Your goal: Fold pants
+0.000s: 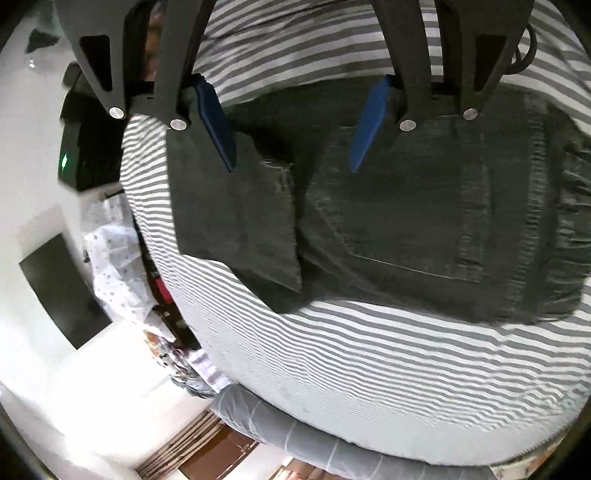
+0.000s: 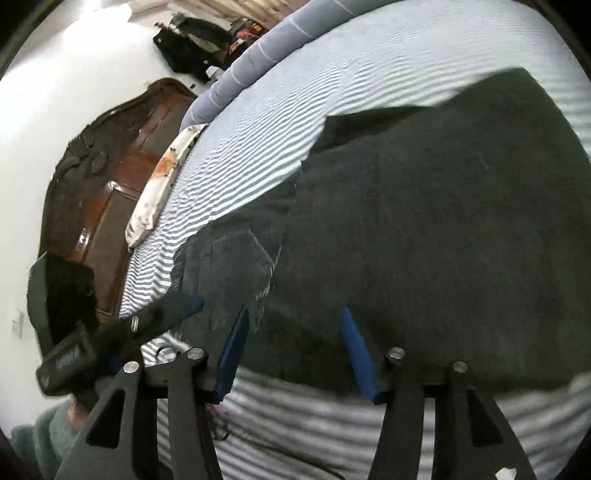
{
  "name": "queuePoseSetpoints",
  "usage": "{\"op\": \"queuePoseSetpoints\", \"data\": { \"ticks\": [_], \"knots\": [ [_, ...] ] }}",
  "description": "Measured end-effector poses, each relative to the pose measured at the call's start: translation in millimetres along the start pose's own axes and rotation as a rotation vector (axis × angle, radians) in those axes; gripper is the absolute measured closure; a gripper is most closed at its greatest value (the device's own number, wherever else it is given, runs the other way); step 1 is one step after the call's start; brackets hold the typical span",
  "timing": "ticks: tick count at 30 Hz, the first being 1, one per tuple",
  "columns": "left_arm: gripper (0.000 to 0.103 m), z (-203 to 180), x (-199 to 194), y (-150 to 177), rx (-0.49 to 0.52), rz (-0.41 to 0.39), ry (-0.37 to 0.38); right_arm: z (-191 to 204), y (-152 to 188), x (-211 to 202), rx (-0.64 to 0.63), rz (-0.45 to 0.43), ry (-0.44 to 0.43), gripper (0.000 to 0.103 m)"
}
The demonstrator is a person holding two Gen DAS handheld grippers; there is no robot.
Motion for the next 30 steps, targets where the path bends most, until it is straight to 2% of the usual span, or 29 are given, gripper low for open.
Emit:
{"op": "queuePoseSetpoints", "data": {
  "ticks": [6, 12, 13, 15, 17, 19, 20, 24, 28, 30],
  "knots": [
    [0.038, -11, 35, 11, 0.004, 0.084, -0.021, -56, 29, -27, 0.203, -0.038, 0.004, 0.05],
    [0.038, -25, 61, 14, 0.016, 0.099, -0.046, -102, 31, -59, 0.356, -0.165, 0.007, 0.05],
    [0.04, -26, 63, 14, 0.016, 0.098, -0.05, -110, 30, -66, 0.371, -0.185, 0.014, 0.05],
    [0.054, -27, 69, 14, 0.016, 0.096, -0.064, -123, 26, -79, 0.396, -0.222, 0.021, 0.051],
    [0.082, -30, 72, 15, 0.024, 0.091, -0.062, -137, 25, -88, 0.428, -0.253, 0.011, 0.053],
    [0.094, -32, 73, 17, 0.04, 0.084, -0.077, -147, 25, -94, 0.441, -0.256, 0.045, 0.075],
    [0.098, -33, 71, 18, 0.047, 0.078, -0.08, -150, 26, -96, 0.436, -0.25, 0.076, 0.094],
    [0.098, -40, 70, 34, 0.11, 0.075, -0.108, -156, 26, -106, 0.44, -0.271, 0.104, 0.095],
    [0.098, -27, 85, 47, 0.178, 0.093, -0.207, -166, 34, -99, 0.432, -0.213, 0.144, 0.094],
    [0.095, -25, 86, 46, 0.187, 0.093, -0.205, -167, 34, -98, 0.442, -0.211, 0.138, 0.093]
  ]
}}
Point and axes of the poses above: each gripper's, at about its wrist camera, not at the fingertips, and x roughly the way its jaws point, z to its left, y to its underside, the point moved 7 cm from there along x, roughly the way its jaws point, and after that the axes turned 12 degrees about -x, right-handed, at the moved point
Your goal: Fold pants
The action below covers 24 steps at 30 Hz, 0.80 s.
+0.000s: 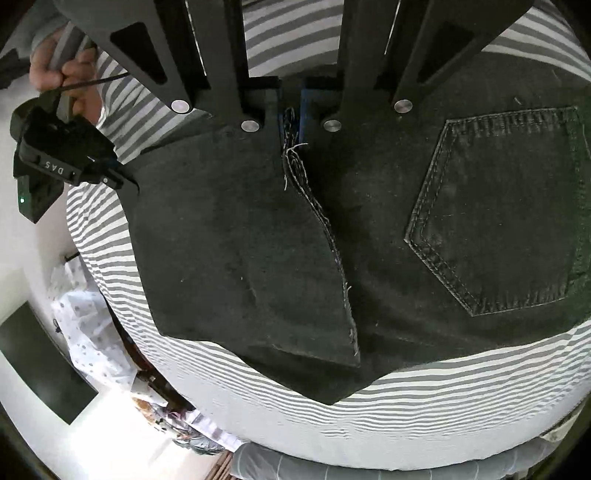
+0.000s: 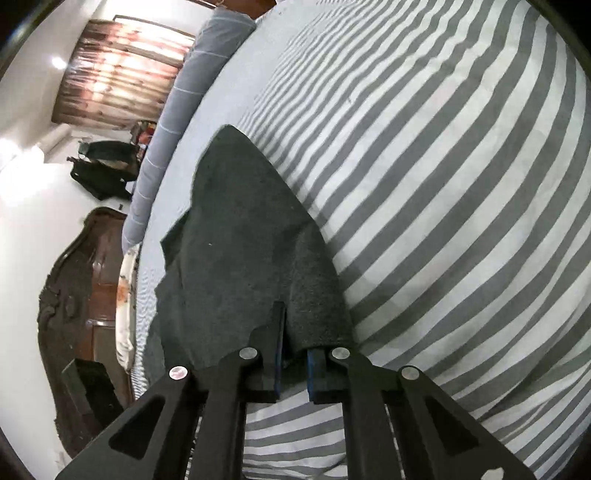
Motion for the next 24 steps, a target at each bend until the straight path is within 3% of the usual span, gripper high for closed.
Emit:
{"op": "queuePoseSetpoints", "data": {
  "ticks": [3, 4, 6, 12, 14, 19, 24],
  "knots": [
    [0.09, -1, -7, -2, 0.013, 0.009, -0.009, 7, -3, 1, -0.017, 0.032, 0.012, 0.085],
    [0.082, -1, -11, -4, 0.008, 0.003, -0.02, 10, -2, -1, -0.029, 0.043, 0.019, 0.082],
    [0.08, 2, -22, -7, 0.01, -0.034, -0.042, 18, 0, -6, -0.06, 0.059, 0.031, 0.072],
    [0.074, -9, -69, -28, 0.125, -0.263, -0.079, 51, 10, -22, -0.224, 0.116, 0.061, 0.072],
    [0.066, -19, -76, -37, 0.153, -0.315, -0.072, 64, 0, -26, -0.297, 0.086, 0.104, 0.072],
    [0.063, -37, -53, -54, 0.193, -0.313, -0.072, 81, -49, -13, -0.404, -0.003, 0.193, 0.072],
    [0.063, -47, -15, -69, 0.23, -0.257, -0.099, 83, -92, 25, -0.432, -0.012, 0.263, 0.072]
  ]
}}
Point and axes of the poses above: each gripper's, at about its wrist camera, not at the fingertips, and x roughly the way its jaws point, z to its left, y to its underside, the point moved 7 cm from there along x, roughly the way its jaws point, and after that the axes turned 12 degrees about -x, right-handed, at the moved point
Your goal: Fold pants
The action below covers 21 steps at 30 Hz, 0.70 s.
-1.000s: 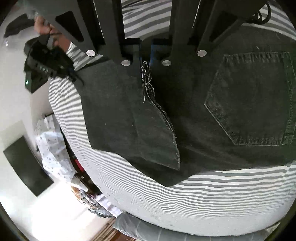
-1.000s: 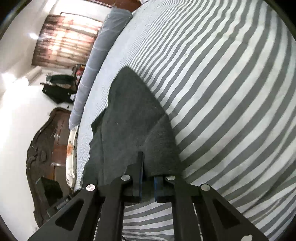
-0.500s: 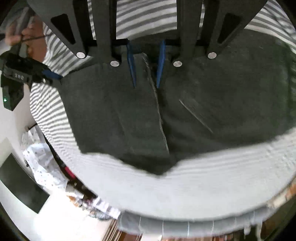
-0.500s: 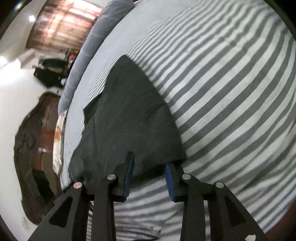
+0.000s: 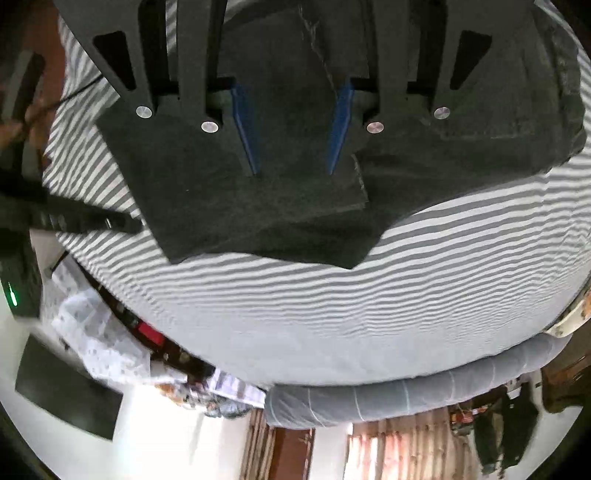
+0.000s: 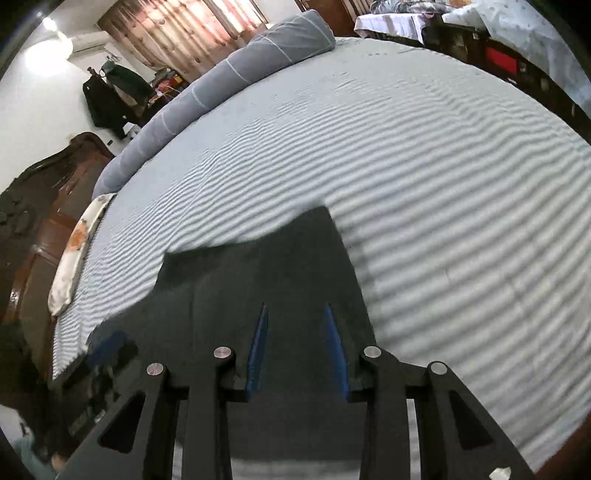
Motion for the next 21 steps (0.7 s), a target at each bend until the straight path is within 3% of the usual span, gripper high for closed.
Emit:
{"op": "queuePoseSetpoints", "data": {
  "ticks": [4, 8, 10, 15, 21],
  "knots": [
    [0.063, 3, 25, -3, 0.021, 0.04, -0.024, -6, -18, 31, -0.025, 0.033, 0.045, 0.072],
    [0.063, 14, 53, -1, 0.0, 0.116, -0.061, -12, -15, 56, -0.042, 0.101, 0.071, 0.072],
    [0.063, 16, 55, -1, -0.007, 0.115, -0.06, -11, -13, 57, -0.058, 0.099, 0.077, 0.072],
    [0.063, 15, 38, 9, 0.013, 0.129, -0.045, -7, 3, 39, -0.073, 0.11, 0.072, 0.072],
    [0.063, 12, -5, 52, 0.015, 0.161, 0.011, 7, 64, 3, -0.079, 0.116, 0.083, 0.07]
  ]
}}
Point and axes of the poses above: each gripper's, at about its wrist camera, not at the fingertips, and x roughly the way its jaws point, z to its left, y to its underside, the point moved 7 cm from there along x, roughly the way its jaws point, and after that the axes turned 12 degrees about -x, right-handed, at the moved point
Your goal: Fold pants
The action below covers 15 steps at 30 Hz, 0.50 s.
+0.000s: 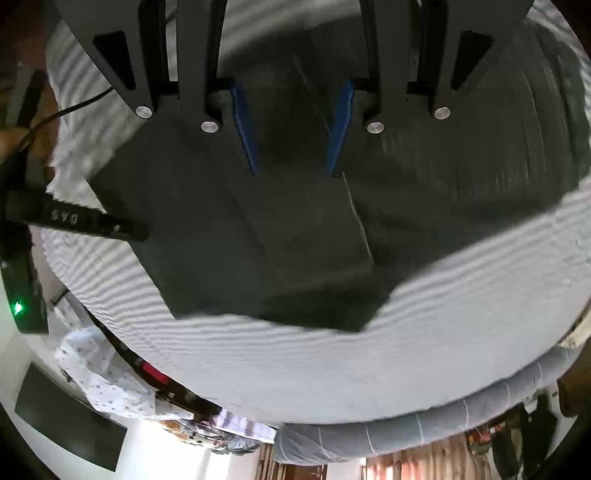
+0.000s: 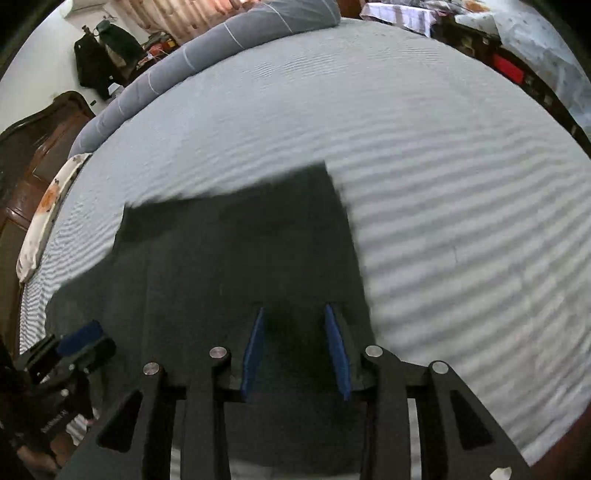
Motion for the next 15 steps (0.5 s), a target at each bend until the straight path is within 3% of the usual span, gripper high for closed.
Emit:
{"op": "queuePoseSetpoints", "data": {
  "ticks": [7, 13, 15],
  "knots": [
    [0.063, 6, 9, 36, -0.077, 0.075, 0.008, 19, 51, -17, 0.0, -0.014, 0.014, 0.066],
    [0.063, 13, 10, 35, -0.136, 0.072, 0.033, 24, 53, -9, -0.017, 0.004, 0.012, 0.059],
    [0.063, 18, 1, 34, -0.178, 0.07, 0.051, 28, 51, -11, -0.041, -0.001, 0.009, 0.051]
  ]
}}
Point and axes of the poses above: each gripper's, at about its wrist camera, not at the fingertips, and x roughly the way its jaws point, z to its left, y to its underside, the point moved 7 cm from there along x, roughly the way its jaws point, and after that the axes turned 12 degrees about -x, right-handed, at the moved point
